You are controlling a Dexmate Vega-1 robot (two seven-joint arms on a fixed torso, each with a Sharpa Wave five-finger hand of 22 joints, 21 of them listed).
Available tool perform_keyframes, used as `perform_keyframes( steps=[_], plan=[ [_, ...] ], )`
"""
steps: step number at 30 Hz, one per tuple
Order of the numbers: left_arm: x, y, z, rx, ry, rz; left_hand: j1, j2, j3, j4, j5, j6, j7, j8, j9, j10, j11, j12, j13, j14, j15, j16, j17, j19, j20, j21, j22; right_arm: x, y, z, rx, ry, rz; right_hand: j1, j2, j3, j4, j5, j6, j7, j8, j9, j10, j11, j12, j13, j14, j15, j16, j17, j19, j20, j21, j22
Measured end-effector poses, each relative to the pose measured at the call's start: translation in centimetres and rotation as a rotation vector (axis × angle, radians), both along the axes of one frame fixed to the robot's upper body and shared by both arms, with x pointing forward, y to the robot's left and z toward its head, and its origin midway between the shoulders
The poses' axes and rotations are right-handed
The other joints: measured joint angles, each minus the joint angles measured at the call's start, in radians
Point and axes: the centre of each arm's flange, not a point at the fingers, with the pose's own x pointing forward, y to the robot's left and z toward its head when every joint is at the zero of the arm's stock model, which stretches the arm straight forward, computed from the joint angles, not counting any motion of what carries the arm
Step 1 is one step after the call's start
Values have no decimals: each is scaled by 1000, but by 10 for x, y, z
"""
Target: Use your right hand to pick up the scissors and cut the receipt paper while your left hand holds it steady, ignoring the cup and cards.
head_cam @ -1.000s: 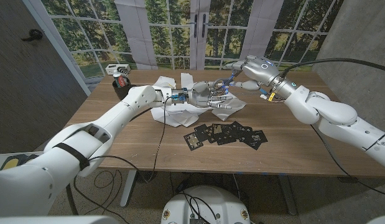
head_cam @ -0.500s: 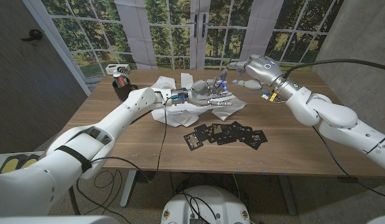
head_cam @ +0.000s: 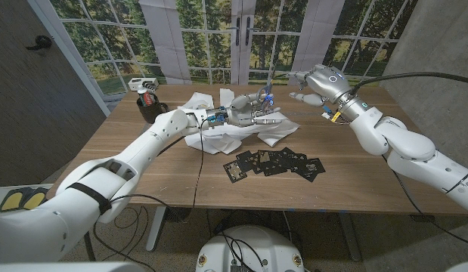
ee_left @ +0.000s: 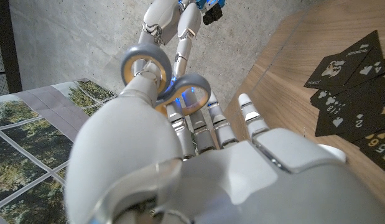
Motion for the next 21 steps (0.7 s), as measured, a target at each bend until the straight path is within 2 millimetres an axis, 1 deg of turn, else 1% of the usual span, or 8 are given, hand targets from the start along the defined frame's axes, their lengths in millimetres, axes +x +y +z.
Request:
perform_keyframes(
  steps=[7,9,13,15,17,18,21],
  plan=[
    [-1,0,-1,-19,0,-1,5,-5,0,0,0,0,0,0,-3,0,0,0,-1,0,0,0,0,0,0,0,0,2,-9,1,81,9,-12,-4,4,3,3,0,0,0,0,-3,-12,1,17,22,0,0,-4,-5,5,5,-11,0],
    [-1,1,2,-42,-14,1,5,-5,-4,2,0,0,0,0,-4,0,0,3,-7,-2,2,0,0,0,0,0,0,2,-11,1,98,11,-13,-4,4,7,-1,0,0,0,0,-4,-12,1,24,28,0,0,-4,-5,5,5,-12,0],
    [-1,-1,3,-59,-22,-1,5,-5,-3,3,0,0,0,-6,-4,0,0,4,-14,-5,3,-4,0,0,0,0,0,3,-15,1,138,15,-15,-9,9,7,-1,0,0,0,0,-4,-16,5,28,29,0,0,-4,-5,5,5,-18,0],
    [-1,-1,5,-73,-32,-5,3,-3,-3,3,0,2,-3,-8,-4,-4,-4,4,-14,-12,4,-8,0,-4,-4,0,0,3,-16,1,158,17,-16,-9,9,7,-1,0,0,0,0,-4,-18,7,32,29,0,0,-4,-5,5,5,-19,0],
    [-1,-1,6,-85,-45,-10,1,-1,-3,3,0,-1,-11,-8,-4,-6,-6,4,-18,-13,5,-8,0,-6,-5,0,0,4,-18,1,174,20,-17,-9,9,8,-3,0,0,0,0,-4,-18,7,32,29,0,0,-4,-5,5,5,-22,0],
    [0,-2,5,-90,-42,-11,-1,1,-5,6,0,-2,-13,-8,-4,-7,-7,4,-19,-13,5,-8,0,-9,-2,0,0,4,-19,1,183,20,-20,-9,9,10,-5,0,0,0,0,-4,-18,7,32,29,0,0,-4,-5,5,5,-22,0],
    [1,-3,5,-110,-54,-21,-3,3,-7,7,0,-2,-13,-8,-4,-7,-7,4,-22,-13,5,-13,0,-9,-2,0,0,4,-21,1,200,21,-23,-11,11,11,-6,0,0,0,0,-9,-18,7,32,29,0,0,-4,-5,5,5,-26,0]
  ],
)
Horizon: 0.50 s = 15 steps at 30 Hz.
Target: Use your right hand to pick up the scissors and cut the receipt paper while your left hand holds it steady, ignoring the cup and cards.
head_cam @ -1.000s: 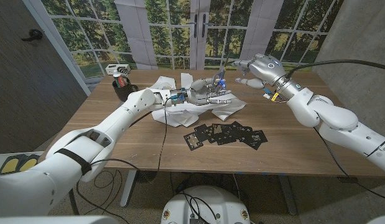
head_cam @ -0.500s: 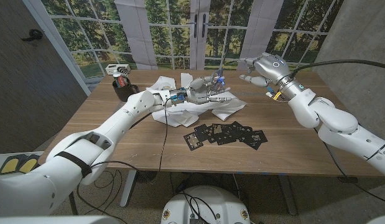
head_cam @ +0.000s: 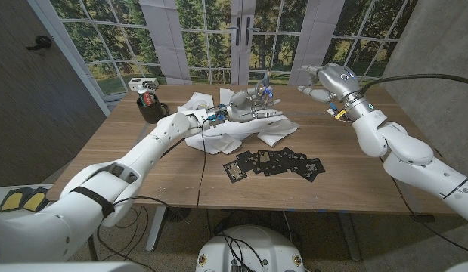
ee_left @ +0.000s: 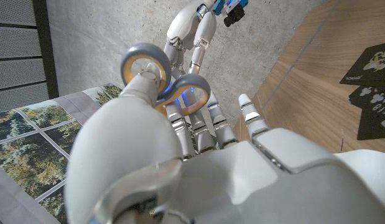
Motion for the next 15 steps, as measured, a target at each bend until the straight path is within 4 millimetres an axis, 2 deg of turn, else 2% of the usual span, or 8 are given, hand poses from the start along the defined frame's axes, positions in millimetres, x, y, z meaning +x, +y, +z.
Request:
perform_keyframes(
  steps=[3,15],
  plan=[
    [1,-1,2,-14,-14,-8,-1,1,0,0,0,5,-5,-2,0,-1,-1,3,-6,0,0,-2,0,0,0,0,0,0,-1,0,11,1,-2,-2,2,0,0,0,0,0,0,-1,0,0,7,0,0,0,0,0,6,-6,-2,0],
    [2,-7,7,-51,-54,-38,-1,1,0,0,1,11,-11,-5,-8,4,4,4,-40,18,0,-2,-12,0,0,0,0,0,-6,2,32,-1,-12,-10,2,3,-3,0,0,0,0,-4,-5,5,10,-3,0,0,0,0,11,0,-8,0]
  ],
)
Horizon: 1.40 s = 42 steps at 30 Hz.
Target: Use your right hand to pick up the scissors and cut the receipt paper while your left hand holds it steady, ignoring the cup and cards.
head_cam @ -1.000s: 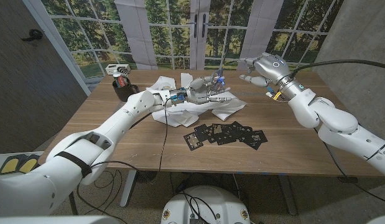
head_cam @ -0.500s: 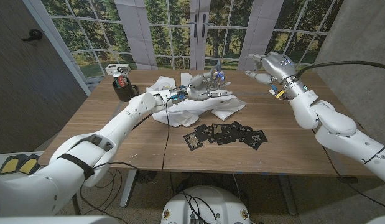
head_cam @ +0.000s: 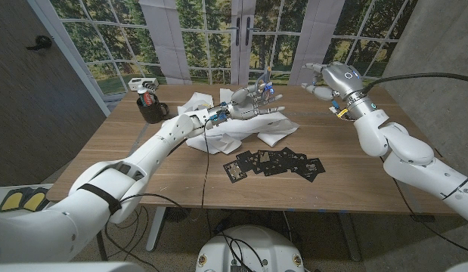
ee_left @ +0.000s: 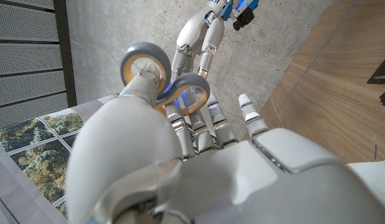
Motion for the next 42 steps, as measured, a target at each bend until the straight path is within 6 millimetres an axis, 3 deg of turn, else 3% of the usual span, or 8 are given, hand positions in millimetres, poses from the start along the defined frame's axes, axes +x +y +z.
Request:
perform_keyframes(
  steps=[17,28,34,39,40,42],
  plan=[
    [-3,-9,2,-56,-16,-38,-3,3,-4,4,0,-1,-9,-7,-5,0,0,-26,-24,0,0,-6,2,-3,-3,0,0,-1,-7,2,19,4,-14,-10,0,7,-7,0,0,0,0,-1,0,0,8,-5,0,0,0,3,5,-5,-14,0],
    [-5,-15,0,-77,-13,-57,-3,3,-28,11,-1,-16,-31,-22,-10,10,8,-65,-52,-18,0,-21,-8,-14,4,0,-2,-1,-9,1,24,11,-15,-11,0,7,-15,0,0,0,0,-6,0,0,18,-9,0,0,0,3,9,-2,-24,0],
    [-5,-17,-2,-82,-9,-64,-14,13,-52,20,-5,-44,-24,-37,-17,9,7,-91,-63,-30,3,-41,-22,-22,0,0,-2,-2,-10,0,24,15,-15,-18,0,7,-15,0,0,0,0,-6,0,0,22,-13,0,0,0,3,9,-2,-26,0],
    [-6,-18,-3,-84,-7,-67,-76,1,-74,34,-5,-73,-20,-56,-27,-9,-15,-123,-76,-43,0,-54,-32,-27,5,0,-2,-2,-11,0,24,19,-15,-26,0,7,-15,0,0,0,0,-11,-3,-4,22,-11,0,0,0,3,11,1,-34,0],
    [-6,-19,-3,-84,-6,-68,-89,-2,-78,36,-5,-80,-20,-59,-30,3,-34,-130,-78,-43,0,-55,-32,-27,5,0,-2,-2,-11,0,24,20,-15,-26,0,7,-15,0,-3,2,0,-11,-3,-4,24,-11,0,0,0,3,12,2,-34,0],
    [-6,-19,-4,-84,-6,-68,-108,-10,-84,36,-12,-95,-25,-70,-37,4,-48,-145,-81,-54,0,-62,-36,-27,5,0,-2,-2,-11,0,24,21,-15,-26,0,7,-15,0,-4,4,0,-11,-6,-1,29,-11,0,0,0,3,12,2,-34,0]
  ],
)
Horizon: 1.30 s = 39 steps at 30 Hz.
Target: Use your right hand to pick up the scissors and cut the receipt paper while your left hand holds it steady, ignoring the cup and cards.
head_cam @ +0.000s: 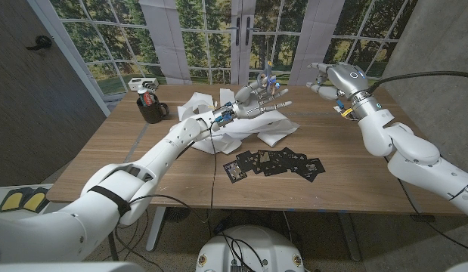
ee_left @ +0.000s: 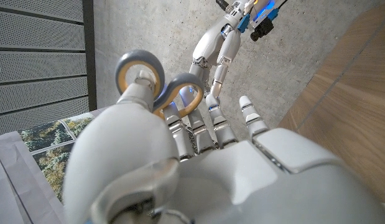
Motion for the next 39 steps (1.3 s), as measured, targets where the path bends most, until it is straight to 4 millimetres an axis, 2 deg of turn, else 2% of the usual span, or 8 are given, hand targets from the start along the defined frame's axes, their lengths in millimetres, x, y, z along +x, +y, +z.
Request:
perform_keyframes(
  steps=[3,10,28,33,39],
  plan=[
    [0,0,0,0,1,0,-9,-9,-3,4,0,-22,-7,-15,-10,-4,-4,-9,-5,-4,4,-8,-4,0,0,0,0,0,0,0,0,2,1,-2,-2,1,0,0,0,0,0,0,-3,3,0,0,0,0,0,0,0,0,0,0],
    [1,-1,-1,1,-4,7,-29,-30,-12,4,0,-41,-6,-30,-22,-7,-14,-24,-5,-20,5,-16,-10,-5,5,0,0,1,-1,1,-2,3,2,-4,-4,1,-7,0,0,0,0,0,-3,3,4,-3,0,0,0,0,0,0,-8,1],
    [4,-3,1,18,-37,28,-62,-53,-31,6,0,-69,-2,-45,-52,-23,-33,-66,-14,-45,30,-35,-27,-14,3,0,0,4,-2,1,-7,8,8,-8,0,5,-14,0,0,0,0,-5,-5,1,15,-7,0,0,0,0,0,0,-18,5],
    [5,-2,1,26,-52,42,-96,-75,-53,20,0,-70,-2,-46,-65,-19,-37,-72,-13,-45,30,-40,-31,-14,3,0,0,5,-1,2,-8,7,9,-18,1,7,-15,0,4,-4,0,-4,-5,1,19,-7,0,0,0,5,9,-2,-21,5],
    [6,-1,3,33,-72,60,-152,-113,-89,37,1,-54,-9,-46,-87,0,-56,-83,-11,-45,30,-44,-38,-14,3,-5,0,5,1,2,-13,6,10,-19,0,7,-15,0,8,0,0,-4,-5,1,22,-11,0,0,0,5,11,0,-25,5]
  ],
)
